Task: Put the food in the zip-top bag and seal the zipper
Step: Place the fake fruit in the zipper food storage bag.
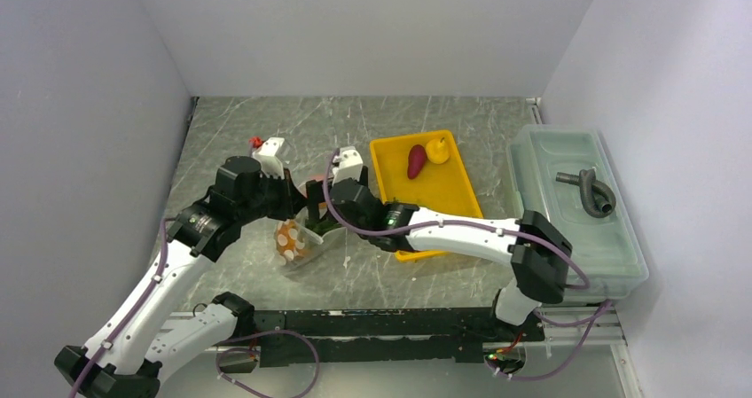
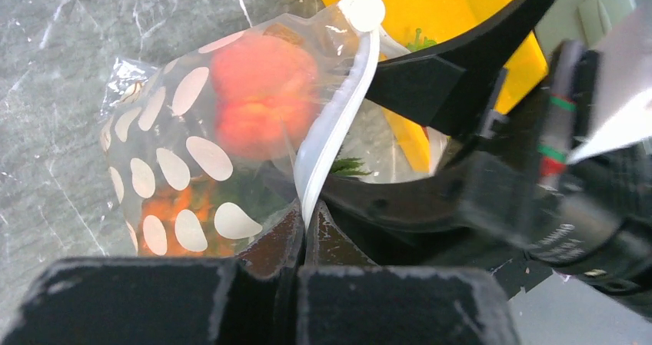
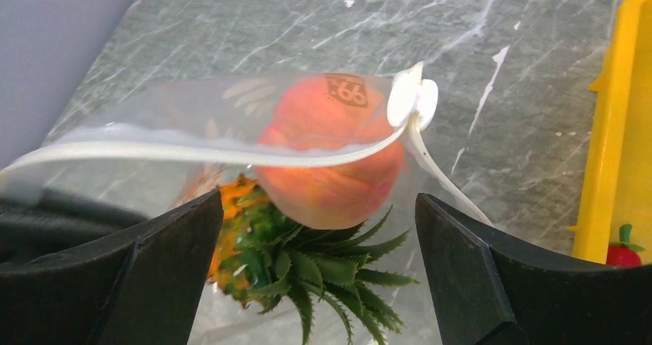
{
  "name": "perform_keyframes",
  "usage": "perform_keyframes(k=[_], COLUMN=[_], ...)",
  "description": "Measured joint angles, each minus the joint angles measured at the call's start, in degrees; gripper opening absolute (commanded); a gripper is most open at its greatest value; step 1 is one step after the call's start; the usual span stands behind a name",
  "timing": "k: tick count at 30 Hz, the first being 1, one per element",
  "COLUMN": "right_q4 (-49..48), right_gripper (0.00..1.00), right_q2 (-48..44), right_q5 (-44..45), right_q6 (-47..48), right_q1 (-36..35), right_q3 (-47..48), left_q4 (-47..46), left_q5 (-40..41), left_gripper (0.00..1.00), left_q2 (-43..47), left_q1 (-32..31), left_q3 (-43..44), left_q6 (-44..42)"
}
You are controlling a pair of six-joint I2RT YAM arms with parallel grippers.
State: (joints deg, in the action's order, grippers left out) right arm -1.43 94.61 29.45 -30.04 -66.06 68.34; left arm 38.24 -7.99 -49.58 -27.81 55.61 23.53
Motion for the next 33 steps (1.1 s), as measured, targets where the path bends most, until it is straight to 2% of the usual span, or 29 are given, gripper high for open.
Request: perform_keyframes(k=[9,16,24,33], right_q4=[4.02,11.3,20.24,22.45], right_gripper=[0.98,0.93,0.82,0.66], right_q2=[-10.36,-15.54,-15.54,-12.74], right_q5=[-5.44,-6.91,-5.25,-5.55], right_q6=[0.28,-0.68,-4.46,-8.15], right_q1=[-0.11,-0.37,-0.37,-0.37], right_q3=[-0.57,-0.44,0.2,-0.26], left_q4=[0.2,0.2,0.2,0.2], left_q5=[-0.31,-1.22,-1.31,-1.49], left_gripper=[0.0,0.0,0.0,0.0], left_q2=[0.24,0.22,0.22,0.24], left_q1=[2.27,2.93,3.1,3.1], left_q3=[0.0,-0.02,-0.02,-0.02], left_q6=[0.17,0.2,0.2,0.17])
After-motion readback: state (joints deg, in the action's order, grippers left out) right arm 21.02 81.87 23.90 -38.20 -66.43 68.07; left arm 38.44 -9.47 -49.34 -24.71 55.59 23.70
